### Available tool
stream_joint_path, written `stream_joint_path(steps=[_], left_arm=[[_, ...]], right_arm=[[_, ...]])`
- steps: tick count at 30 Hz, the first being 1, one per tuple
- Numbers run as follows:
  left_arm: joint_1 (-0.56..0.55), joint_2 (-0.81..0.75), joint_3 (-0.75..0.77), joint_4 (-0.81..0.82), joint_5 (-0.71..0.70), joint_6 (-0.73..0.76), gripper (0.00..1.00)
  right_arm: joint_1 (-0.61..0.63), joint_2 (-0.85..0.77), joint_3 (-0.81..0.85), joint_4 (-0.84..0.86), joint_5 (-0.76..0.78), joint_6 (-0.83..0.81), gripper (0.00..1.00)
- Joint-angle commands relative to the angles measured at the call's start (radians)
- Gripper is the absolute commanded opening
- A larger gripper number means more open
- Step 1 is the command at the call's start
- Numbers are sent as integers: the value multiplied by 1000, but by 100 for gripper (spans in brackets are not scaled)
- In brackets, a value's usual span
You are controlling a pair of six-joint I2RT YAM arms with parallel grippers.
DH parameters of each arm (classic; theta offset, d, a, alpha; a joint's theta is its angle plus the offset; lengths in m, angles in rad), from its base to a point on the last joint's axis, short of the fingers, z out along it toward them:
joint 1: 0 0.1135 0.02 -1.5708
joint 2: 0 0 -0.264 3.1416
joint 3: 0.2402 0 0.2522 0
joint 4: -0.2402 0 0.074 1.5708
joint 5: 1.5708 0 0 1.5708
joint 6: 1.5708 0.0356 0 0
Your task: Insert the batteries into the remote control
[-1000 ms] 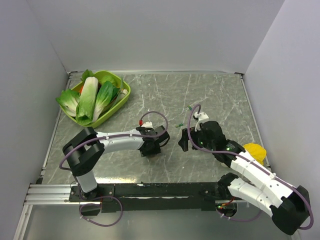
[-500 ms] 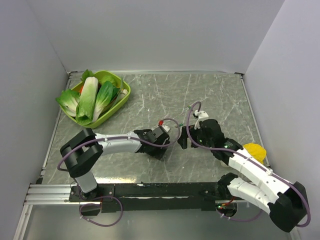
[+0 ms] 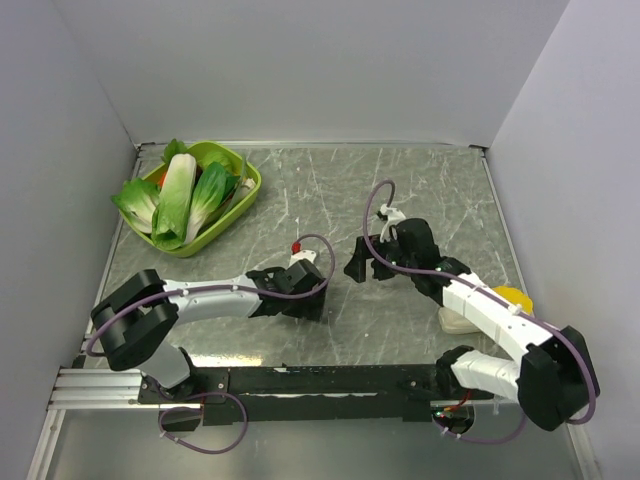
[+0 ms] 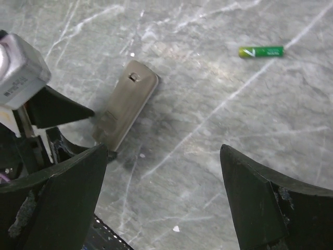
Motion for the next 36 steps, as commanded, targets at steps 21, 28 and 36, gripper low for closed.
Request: stream_joint_path(steps=[21, 28, 36], left_arm=[[-11, 37, -98, 50, 28, -33, 19], [-11, -78, -112, 88, 12, -36, 72], [-10, -231, -120, 266, 67, 24, 99]], right_arm=[[-24, 411, 147, 334, -379, 107, 81], [-50, 211, 113, 56, -83, 66, 85], [-94, 3, 145, -400, 184, 89, 100]])
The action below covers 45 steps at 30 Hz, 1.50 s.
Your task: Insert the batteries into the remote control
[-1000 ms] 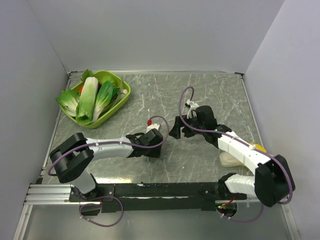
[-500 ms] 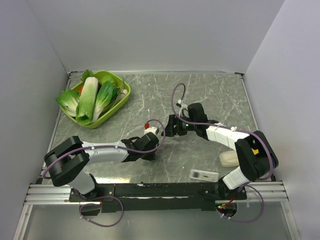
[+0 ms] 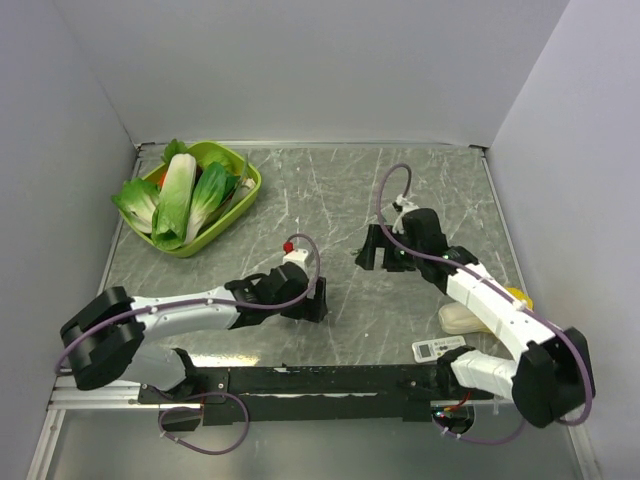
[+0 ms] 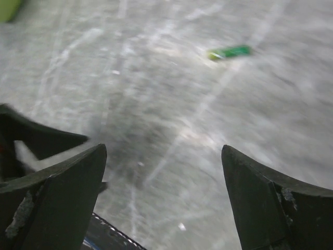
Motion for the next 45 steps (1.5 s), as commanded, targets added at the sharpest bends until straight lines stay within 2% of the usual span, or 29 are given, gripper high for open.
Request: stream_joint_path(steps=[1, 5, 10, 16, 21, 30, 38, 45], left_arm=[[1, -112, 10, 119, -8, 35, 99], [53, -193, 28, 95, -44, 37, 99], [183, -291, 39, 18, -24, 22, 99], [274, -422, 20, -40, 20, 14, 99], [294, -508, 25, -103, 17, 28, 99], [311, -612, 51, -185, 4, 71, 100], [315, -666, 57, -228, -22, 118, 99], [322, -678, 65, -234, -38, 149, 99]], right_arm=[[-24, -84, 46, -335, 183, 23, 100], [-47, -174, 54, -509, 203, 149, 100], [-72, -234, 26, -770, 367, 425, 100], [-120, -214, -21, -931, 401, 637, 100], [-129, -165, -76, -1028, 450, 803, 100], [-129, -24, -53, -1102, 410, 921, 99], [-114, -1, -105, -1064, 323, 1123, 97], [-12, 56, -173, -979, 293, 1254, 91]])
